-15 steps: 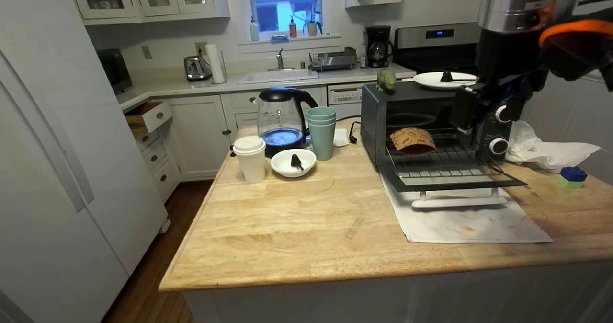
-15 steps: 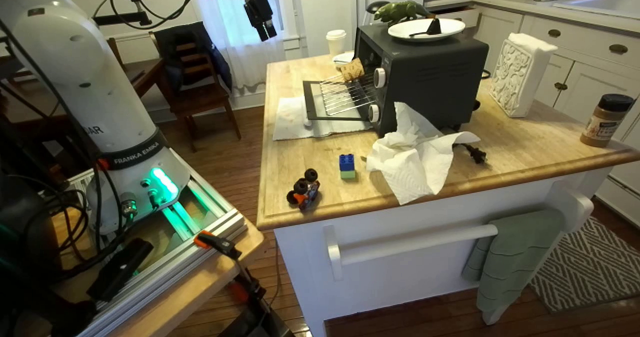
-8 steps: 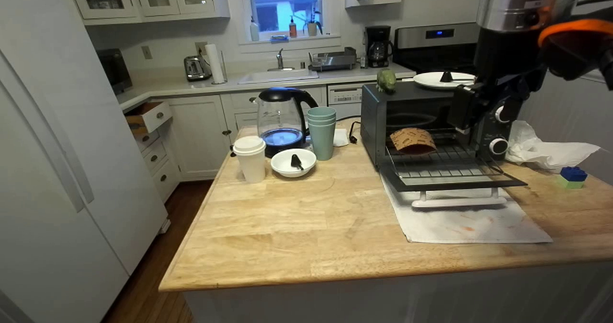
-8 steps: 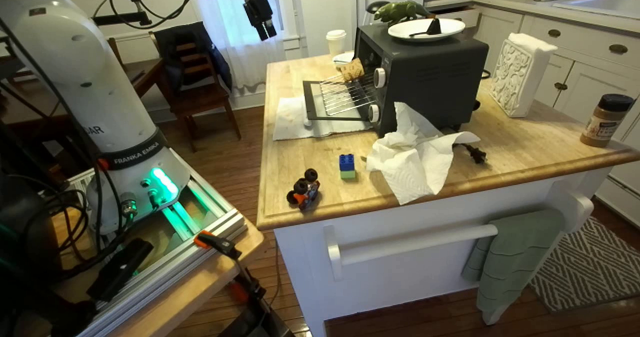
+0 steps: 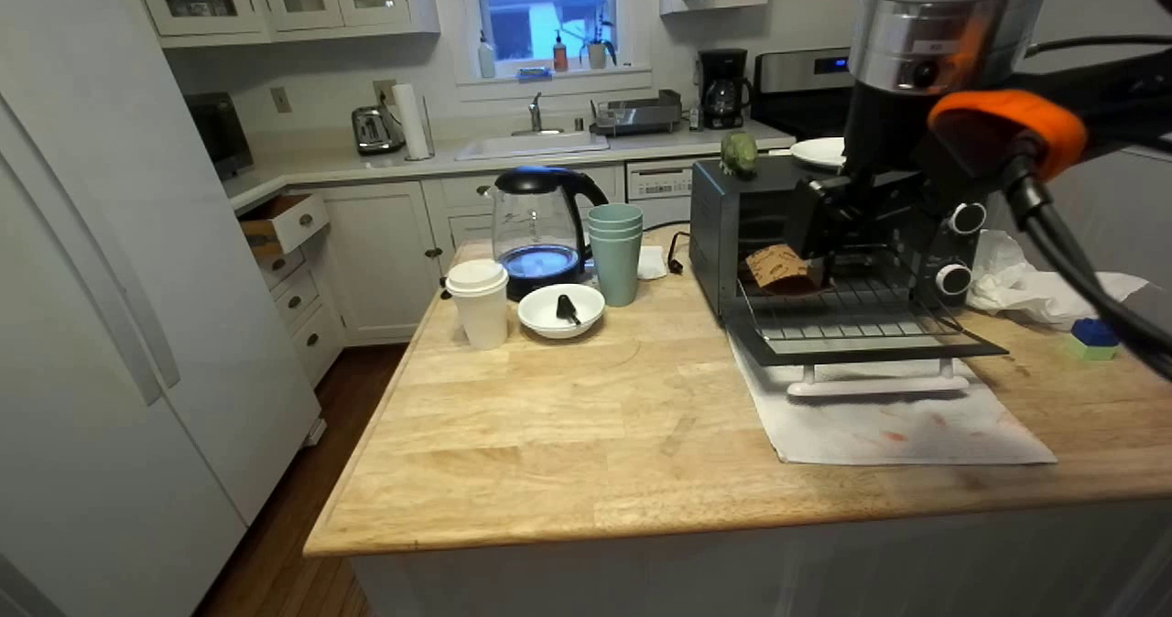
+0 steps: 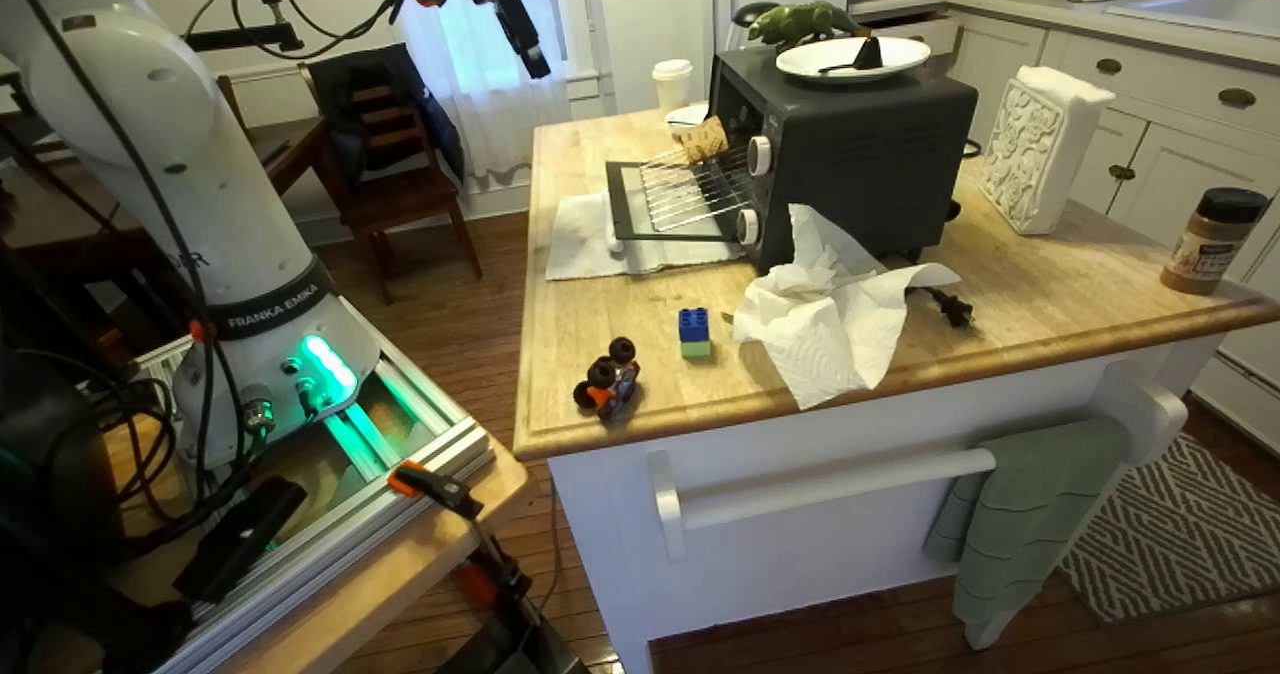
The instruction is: Remove the brown pack from the oven rack
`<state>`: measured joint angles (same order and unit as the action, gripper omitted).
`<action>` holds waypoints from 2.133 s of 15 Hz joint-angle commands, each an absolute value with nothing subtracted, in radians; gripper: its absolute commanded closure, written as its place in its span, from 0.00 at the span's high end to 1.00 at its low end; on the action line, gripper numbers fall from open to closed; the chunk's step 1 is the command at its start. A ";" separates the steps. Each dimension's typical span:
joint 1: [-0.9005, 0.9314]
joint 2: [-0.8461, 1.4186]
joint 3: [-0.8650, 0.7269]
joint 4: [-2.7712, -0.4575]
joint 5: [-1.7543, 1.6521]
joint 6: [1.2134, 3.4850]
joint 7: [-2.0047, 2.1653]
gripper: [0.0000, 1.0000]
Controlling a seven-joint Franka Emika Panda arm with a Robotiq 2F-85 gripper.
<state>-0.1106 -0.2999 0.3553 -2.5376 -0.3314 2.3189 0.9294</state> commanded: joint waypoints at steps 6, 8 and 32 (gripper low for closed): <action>-0.084 -0.039 0.332 -2.310 -0.826 2.106 1.438 1.00; -0.032 0.028 0.301 -2.253 -0.901 2.027 1.459 1.00; 0.144 0.520 0.024 -1.822 -0.994 1.920 1.333 0.98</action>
